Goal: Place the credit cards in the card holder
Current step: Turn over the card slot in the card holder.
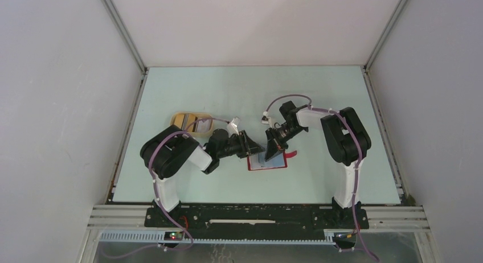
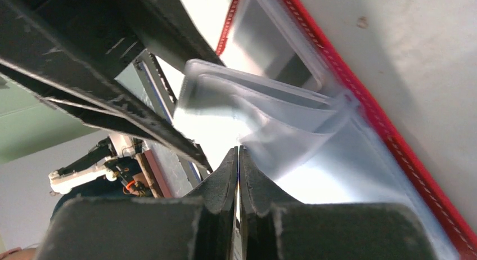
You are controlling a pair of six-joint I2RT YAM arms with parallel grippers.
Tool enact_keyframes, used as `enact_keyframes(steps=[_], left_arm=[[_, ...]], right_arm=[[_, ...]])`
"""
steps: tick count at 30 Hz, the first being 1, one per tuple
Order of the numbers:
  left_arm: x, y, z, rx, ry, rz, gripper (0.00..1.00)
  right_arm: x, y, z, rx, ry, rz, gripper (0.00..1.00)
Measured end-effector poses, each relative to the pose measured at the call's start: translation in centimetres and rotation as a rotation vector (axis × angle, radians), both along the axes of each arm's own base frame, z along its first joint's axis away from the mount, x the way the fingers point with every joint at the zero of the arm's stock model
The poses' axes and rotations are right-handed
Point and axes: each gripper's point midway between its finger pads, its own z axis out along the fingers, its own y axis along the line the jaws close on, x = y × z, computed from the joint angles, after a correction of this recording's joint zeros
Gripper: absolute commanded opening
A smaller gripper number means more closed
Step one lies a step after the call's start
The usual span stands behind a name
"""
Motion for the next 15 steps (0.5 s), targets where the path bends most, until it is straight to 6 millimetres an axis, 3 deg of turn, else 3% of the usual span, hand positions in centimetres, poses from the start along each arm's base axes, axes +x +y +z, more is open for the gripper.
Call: enact_keyframes(steps=[15], left_arm=[[-0.5,1.0,-0.6,0.008,0.01,0.012,0.4]], right_arm=[[1.3,-1.5,-1.2,-0.07,-0.021,-0.054,0.08]])
